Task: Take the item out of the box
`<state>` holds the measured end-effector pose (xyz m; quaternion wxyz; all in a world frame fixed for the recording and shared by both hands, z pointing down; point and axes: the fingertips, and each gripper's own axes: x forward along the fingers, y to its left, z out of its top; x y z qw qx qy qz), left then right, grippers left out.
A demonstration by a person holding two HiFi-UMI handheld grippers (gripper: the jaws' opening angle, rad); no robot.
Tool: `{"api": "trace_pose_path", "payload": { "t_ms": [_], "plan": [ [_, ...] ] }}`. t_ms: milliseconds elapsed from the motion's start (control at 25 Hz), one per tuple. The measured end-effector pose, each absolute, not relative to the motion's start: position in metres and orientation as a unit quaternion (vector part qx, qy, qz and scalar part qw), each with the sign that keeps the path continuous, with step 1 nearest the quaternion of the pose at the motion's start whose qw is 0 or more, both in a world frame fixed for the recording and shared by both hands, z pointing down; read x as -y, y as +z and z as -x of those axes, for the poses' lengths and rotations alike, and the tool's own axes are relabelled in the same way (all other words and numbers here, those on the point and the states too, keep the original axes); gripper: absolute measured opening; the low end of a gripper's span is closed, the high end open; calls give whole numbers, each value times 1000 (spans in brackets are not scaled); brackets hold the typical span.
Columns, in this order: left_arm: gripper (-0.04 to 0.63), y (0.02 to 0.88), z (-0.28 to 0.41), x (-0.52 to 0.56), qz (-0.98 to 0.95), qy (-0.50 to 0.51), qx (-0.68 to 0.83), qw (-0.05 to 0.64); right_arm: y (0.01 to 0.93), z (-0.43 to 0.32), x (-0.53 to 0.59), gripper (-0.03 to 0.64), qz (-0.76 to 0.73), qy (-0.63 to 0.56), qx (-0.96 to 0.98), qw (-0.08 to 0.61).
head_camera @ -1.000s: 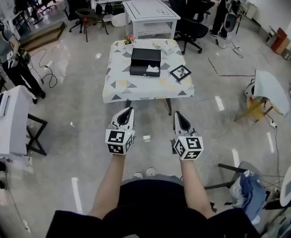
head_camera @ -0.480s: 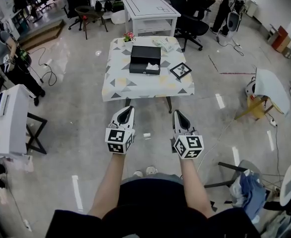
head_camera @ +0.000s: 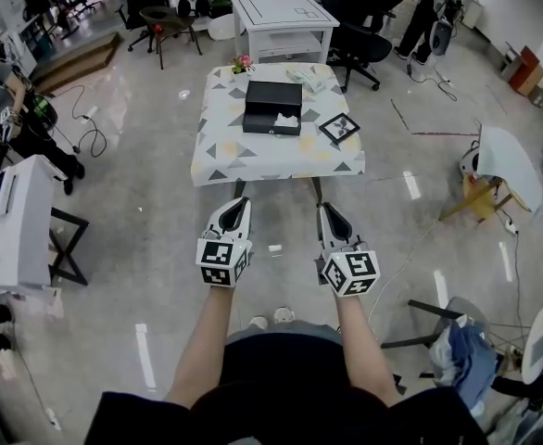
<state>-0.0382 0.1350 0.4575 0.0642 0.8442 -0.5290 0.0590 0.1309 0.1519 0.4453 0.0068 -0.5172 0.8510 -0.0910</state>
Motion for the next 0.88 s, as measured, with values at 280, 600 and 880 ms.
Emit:
{"api": "trace_pose_path", "payload": {
  "t_ms": [280, 600, 880],
  "plan": [
    [20, 463, 42, -136, -844, 60, 528, 68, 444, -124, -154, 84, 510, -94, -855, 15],
    [20, 467, 55, -138, -846, 60, 526, 71, 446, -115, -158, 147, 512, -99, -853, 19],
    [20, 464, 71, -153, -851, 55, 519, 67, 448, -103, -174, 169, 525, -105, -844, 28]
  ]
}}
